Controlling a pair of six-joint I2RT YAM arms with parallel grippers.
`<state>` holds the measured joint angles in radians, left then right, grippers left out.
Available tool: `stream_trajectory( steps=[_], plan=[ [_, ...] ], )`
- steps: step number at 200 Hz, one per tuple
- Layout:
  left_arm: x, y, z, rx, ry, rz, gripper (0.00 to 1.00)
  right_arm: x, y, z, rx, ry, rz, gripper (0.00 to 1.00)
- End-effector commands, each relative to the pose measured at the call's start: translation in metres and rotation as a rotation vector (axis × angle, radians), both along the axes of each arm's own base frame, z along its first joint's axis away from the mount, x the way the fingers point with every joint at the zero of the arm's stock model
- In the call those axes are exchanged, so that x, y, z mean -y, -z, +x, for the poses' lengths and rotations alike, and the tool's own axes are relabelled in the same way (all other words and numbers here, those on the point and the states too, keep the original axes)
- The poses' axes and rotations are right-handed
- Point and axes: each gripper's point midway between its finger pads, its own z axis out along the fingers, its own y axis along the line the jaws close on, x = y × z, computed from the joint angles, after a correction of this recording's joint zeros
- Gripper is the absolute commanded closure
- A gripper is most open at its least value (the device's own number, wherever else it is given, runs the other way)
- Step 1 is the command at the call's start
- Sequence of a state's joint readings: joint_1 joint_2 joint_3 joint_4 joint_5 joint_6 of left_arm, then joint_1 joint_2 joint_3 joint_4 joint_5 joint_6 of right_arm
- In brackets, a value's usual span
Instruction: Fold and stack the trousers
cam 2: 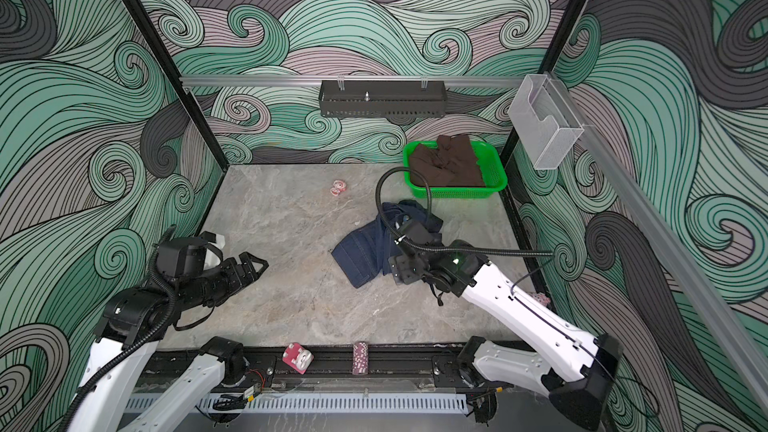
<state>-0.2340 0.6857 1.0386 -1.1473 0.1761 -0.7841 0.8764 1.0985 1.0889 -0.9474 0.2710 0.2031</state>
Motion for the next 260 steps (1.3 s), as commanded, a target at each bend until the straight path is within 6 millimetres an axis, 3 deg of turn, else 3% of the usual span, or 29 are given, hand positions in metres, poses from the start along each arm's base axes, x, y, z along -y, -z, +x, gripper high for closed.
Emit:
stream_trajectory(
  steps=[1, 35, 74, 99, 152, 213, 260],
  plan=[
    [0.005, 0.004, 0.008, -0.037, -0.072, -0.070, 0.12, -0.030, -0.014, -0.010, 0.195, -0.419, -0.076, 0.10],
    [0.021, 0.009, 0.018, -0.054, -0.071, -0.174, 0.12, -0.044, 0.009, -0.033, 0.366, -0.783, -0.184, 0.06],
    [0.038, 0.005, 0.016, -0.070, 0.033, -0.224, 0.12, -0.057, 0.047, -0.029, 0.374, -0.902, -0.330, 0.07],
    [0.039, -0.001, 0.013, -0.052, 0.050, -0.228, 0.12, -0.071, 0.063, -0.022, 0.379, -0.928, -0.361, 0.08],
    [0.035, 0.006, 0.008, -0.029, 0.013, -0.251, 0.12, -0.096, 0.099, -0.009, 0.384, -0.967, -0.408, 0.12],
    [0.032, -0.009, 0.013, 0.014, 0.012, -0.227, 0.11, -0.106, 0.132, 0.011, 0.357, -0.966, -0.459, 0.18],
    [0.031, -0.013, 0.017, 0.021, 0.021, -0.204, 0.11, -0.106, 0.140, 0.026, 0.338, -0.943, -0.460, 0.18]
  ],
)
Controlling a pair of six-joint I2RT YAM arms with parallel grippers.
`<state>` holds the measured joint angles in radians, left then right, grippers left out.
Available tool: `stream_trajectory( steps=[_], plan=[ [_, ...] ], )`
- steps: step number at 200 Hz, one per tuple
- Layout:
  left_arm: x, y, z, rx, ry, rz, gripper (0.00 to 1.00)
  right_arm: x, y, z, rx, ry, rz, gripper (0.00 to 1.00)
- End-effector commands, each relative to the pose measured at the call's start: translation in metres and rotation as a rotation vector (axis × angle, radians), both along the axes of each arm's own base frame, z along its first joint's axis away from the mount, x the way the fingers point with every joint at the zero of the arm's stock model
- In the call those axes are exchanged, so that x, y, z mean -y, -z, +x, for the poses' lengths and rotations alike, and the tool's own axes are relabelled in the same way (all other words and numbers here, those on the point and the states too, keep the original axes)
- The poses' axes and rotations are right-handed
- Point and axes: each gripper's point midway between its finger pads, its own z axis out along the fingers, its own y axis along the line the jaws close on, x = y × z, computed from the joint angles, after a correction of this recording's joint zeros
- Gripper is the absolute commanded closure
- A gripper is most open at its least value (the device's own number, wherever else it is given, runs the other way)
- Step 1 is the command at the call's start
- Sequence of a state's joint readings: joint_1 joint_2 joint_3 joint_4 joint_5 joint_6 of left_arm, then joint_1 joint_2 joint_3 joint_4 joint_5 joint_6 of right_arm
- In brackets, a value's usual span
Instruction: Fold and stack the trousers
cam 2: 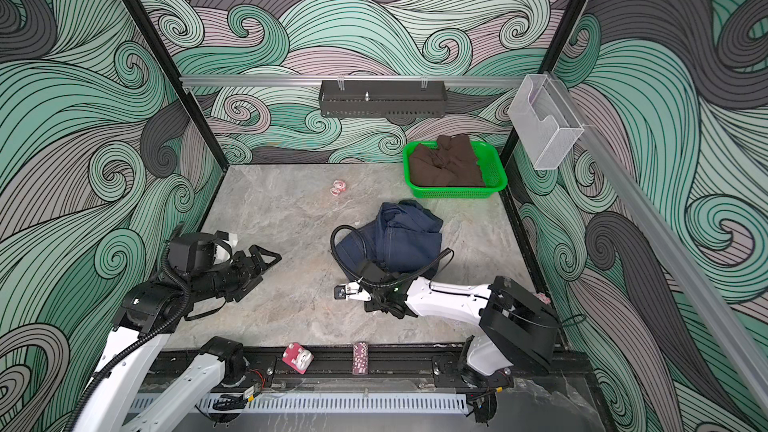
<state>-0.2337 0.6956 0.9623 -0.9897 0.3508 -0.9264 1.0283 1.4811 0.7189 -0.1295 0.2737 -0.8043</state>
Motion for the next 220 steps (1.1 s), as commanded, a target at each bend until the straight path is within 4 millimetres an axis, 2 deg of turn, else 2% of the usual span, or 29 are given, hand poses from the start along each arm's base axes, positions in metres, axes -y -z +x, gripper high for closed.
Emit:
stream_trajectory(
  steps=[1, 61, 85, 95, 104, 130, 141, 151, 164, 171, 193, 220],
  plan=[
    [-0.002, -0.012, 0.004, 0.040, 0.003, 0.020, 0.11, -0.007, -0.006, 0.012, 0.022, 0.011, 0.032, 0.18],
    [-0.002, -0.015, 0.013, 0.045, 0.016, 0.047, 0.11, -0.008, 0.014, 0.032, -0.006, 0.037, 0.009, 0.22],
    [-0.003, -0.018, 0.016, 0.056, 0.015, 0.055, 0.11, -0.014, 0.018, 0.042, 0.014, 0.052, 0.007, 0.31],
    [-0.003, -0.019, 0.017, 0.060, 0.017, 0.062, 0.11, -0.019, 0.014, 0.047, 0.026, 0.056, 0.020, 0.36],
    [-0.005, -0.021, 0.018, 0.065, 0.016, 0.071, 0.11, -0.024, 0.008, 0.051, 0.037, 0.059, 0.039, 0.45],
    [-0.008, -0.026, 0.019, 0.082, 0.014, 0.100, 0.10, -0.041, -0.018, 0.064, 0.077, 0.087, 0.114, 0.78],
    [-0.010, -0.031, 0.020, 0.093, 0.011, 0.112, 0.10, -0.046, -0.037, 0.070, 0.087, 0.110, 0.150, 0.91],
    [-0.012, -0.035, 0.020, 0.103, 0.011, 0.127, 0.10, -0.052, -0.065, 0.072, 0.077, 0.134, 0.202, 1.00],
    [-0.015, -0.041, 0.021, 0.117, 0.010, 0.147, 0.09, -0.055, -0.109, 0.078, 0.048, 0.202, 0.300, 1.00],
    [-0.016, -0.044, 0.022, 0.125, 0.009, 0.154, 0.09, -0.055, -0.139, 0.084, 0.039, 0.259, 0.375, 1.00],
    [-0.008, -0.052, 0.027, 0.146, 0.031, 0.123, 0.09, -0.027, -0.231, 0.110, 0.032, 0.541, 0.602, 1.00],
    [0.000, -0.056, 0.034, 0.157, 0.045, 0.081, 0.10, 0.020, -0.319, 0.127, -0.003, 0.844, 0.815, 1.00]
  ],
)
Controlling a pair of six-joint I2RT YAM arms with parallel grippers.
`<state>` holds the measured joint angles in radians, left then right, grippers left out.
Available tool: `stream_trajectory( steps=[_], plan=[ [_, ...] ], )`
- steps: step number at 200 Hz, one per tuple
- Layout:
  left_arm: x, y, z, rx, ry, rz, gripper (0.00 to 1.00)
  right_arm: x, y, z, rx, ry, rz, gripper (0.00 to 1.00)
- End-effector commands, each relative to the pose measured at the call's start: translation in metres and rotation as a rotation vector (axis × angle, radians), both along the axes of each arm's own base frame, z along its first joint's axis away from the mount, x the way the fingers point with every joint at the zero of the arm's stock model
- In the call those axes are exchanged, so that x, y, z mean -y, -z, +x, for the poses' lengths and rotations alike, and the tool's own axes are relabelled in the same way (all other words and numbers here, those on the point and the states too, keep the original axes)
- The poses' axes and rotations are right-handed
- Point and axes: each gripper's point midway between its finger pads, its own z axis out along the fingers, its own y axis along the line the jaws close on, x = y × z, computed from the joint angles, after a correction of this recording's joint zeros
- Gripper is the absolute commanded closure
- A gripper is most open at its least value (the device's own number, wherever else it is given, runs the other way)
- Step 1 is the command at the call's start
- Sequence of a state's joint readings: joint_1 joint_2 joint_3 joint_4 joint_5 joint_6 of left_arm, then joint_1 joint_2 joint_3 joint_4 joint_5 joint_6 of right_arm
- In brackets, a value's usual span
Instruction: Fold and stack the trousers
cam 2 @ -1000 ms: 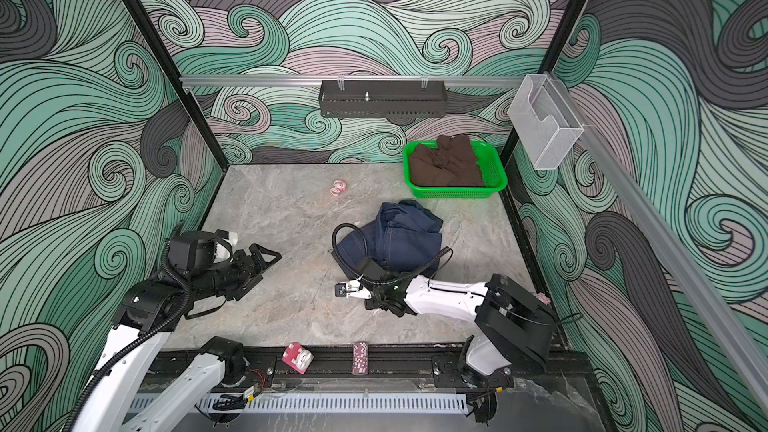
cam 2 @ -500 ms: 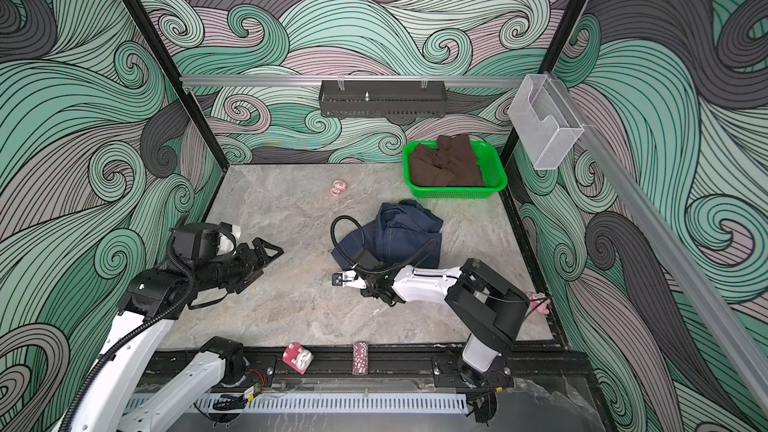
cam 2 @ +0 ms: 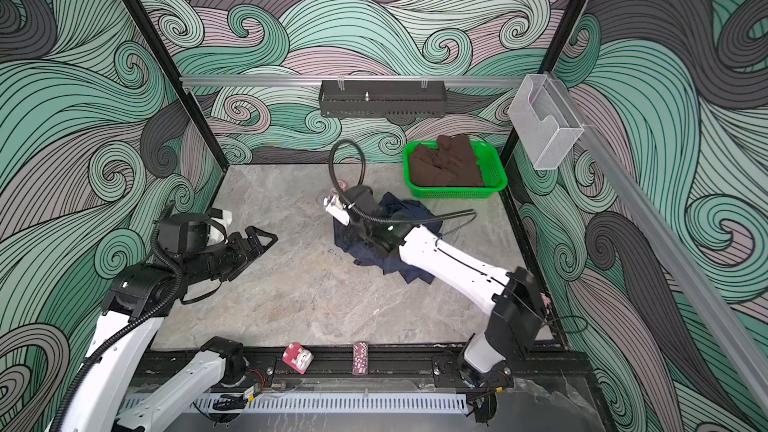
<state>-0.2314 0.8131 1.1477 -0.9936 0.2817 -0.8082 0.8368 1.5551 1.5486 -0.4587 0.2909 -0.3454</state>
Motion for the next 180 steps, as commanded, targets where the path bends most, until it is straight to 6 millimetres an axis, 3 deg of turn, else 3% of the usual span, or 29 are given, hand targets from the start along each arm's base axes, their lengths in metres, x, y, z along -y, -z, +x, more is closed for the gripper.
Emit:
stream_trajectory(
  steps=[1, 46, 79, 105, 130, 153, 180],
  plan=[
    [0.006, -0.011, 0.007, 0.028, 0.022, -0.021, 0.10, 0.059, -0.062, -0.001, -0.123, 0.302, 0.236, 1.00],
    [0.036, -0.014, 0.020, 0.047, 0.110, -0.117, 0.12, 0.113, -0.186, 0.000, -0.089, 0.496, 0.651, 1.00],
    [0.069, -0.007, 0.023, 0.028, 0.227, -0.141, 0.11, 0.131, -0.227, -0.003, -0.095, 0.542, 0.840, 1.00],
    [0.098, -0.005, 0.020, 0.026, 0.329, -0.156, 0.10, 0.149, -0.224, 0.006, -0.165, 0.626, 0.979, 1.00],
    [0.127, -0.002, 0.017, 0.055, 0.416, -0.164, 0.08, 0.174, -0.203, 0.025, -0.289, 0.751, 1.120, 1.00],
    [0.152, 0.010, 0.016, 0.085, 0.471, -0.173, 0.04, 0.182, -0.186, 0.039, -0.376, 0.808, 1.183, 1.00],
    [0.177, 0.034, 0.024, 0.093, 0.500, -0.175, 0.01, 0.181, -0.182, 0.043, -0.429, 0.810, 1.218, 1.00]
  ],
)
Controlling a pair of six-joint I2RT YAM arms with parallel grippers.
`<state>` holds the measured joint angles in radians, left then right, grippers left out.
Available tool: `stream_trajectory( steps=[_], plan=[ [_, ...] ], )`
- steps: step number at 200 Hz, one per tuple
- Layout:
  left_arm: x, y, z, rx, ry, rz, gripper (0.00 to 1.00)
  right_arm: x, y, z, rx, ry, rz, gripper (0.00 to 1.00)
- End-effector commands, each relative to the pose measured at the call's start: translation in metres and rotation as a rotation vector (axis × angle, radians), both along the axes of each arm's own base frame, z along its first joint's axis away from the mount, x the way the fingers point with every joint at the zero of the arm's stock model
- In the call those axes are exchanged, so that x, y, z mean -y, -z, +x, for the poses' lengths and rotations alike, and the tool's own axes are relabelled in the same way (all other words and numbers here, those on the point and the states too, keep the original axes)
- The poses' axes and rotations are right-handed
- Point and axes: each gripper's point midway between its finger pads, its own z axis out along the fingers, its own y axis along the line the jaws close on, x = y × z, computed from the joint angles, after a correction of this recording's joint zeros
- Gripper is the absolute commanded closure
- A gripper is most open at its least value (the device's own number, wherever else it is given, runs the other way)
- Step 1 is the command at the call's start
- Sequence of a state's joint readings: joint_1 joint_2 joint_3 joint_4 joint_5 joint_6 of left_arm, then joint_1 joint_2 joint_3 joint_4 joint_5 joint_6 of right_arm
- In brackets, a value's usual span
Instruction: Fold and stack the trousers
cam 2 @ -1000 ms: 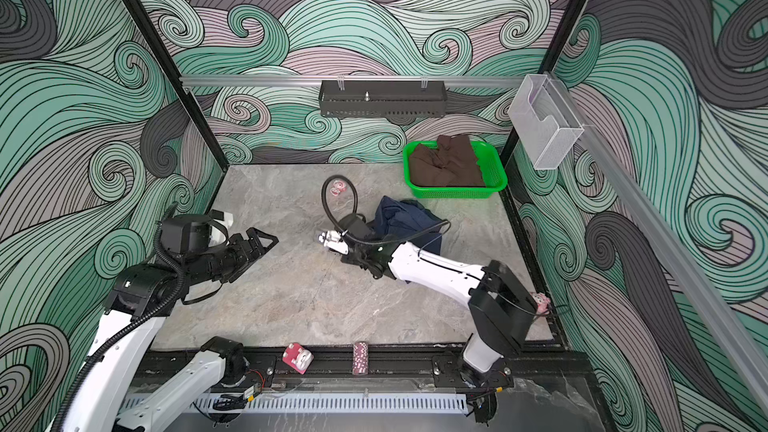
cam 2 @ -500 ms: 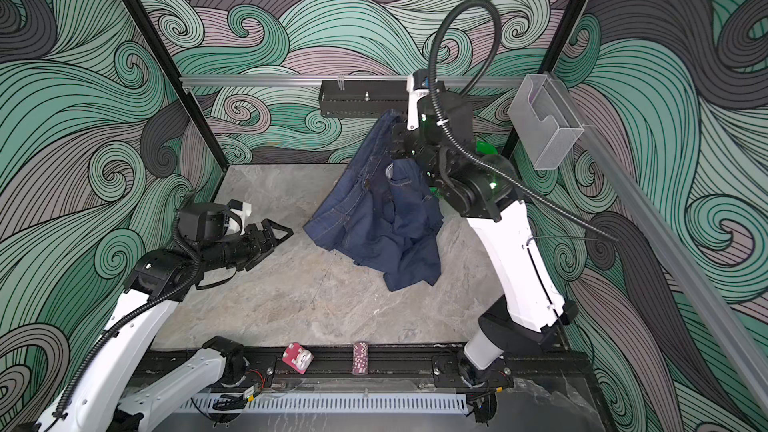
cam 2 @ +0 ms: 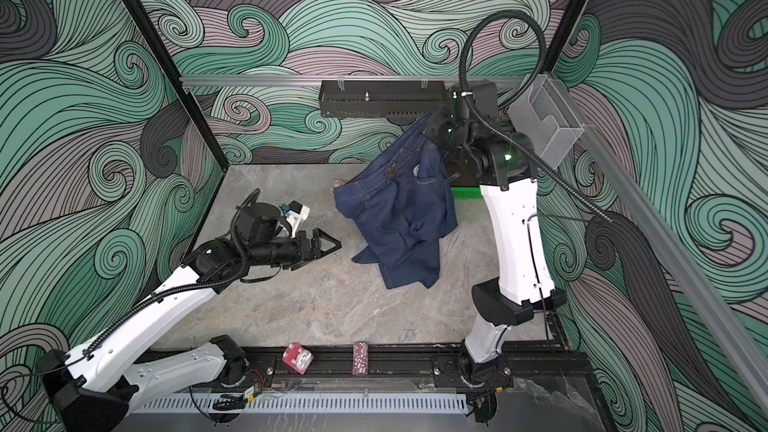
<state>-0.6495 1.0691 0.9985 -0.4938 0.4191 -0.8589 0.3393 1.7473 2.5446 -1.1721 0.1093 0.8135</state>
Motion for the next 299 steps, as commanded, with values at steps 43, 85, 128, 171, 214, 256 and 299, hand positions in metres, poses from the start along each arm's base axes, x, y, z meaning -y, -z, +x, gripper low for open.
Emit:
stream_trajectory(
  steps=[43, 85, 128, 171, 214, 256, 299],
  plan=[
    [0.066, 0.039, 0.039, 0.123, 0.088, 0.012, 0.01, -0.005, -0.012, -0.005, -0.005, -0.016, 0.171, 1.00],
    [0.116, 0.108, 0.035, 0.018, 0.205, 0.121, 0.01, 0.014, -0.006, -0.004, -0.028, 0.025, 0.187, 1.00],
    [0.138, 0.147, 0.036, -0.014, 0.240, 0.181, 0.01, 0.034, 0.002, -0.006, -0.057, 0.064, 0.201, 1.00],
    [0.162, 0.176, 0.044, -0.058, 0.269, 0.200, 0.05, 0.048, 0.007, -0.010, -0.072, 0.086, 0.213, 1.00],
    [0.176, 0.192, 0.054, -0.087, 0.276, 0.193, 0.33, 0.059, 0.009, -0.014, -0.078, 0.104, 0.219, 1.00],
    [0.131, 0.155, 0.083, -0.079, 0.162, 0.192, 1.00, 0.066, 0.010, -0.019, -0.073, 0.120, 0.226, 1.00],
    [-0.073, 0.021, 0.130, 0.109, -0.359, 0.361, 1.00, 0.071, 0.022, -0.024, -0.089, 0.144, 0.239, 1.00]
  ],
)
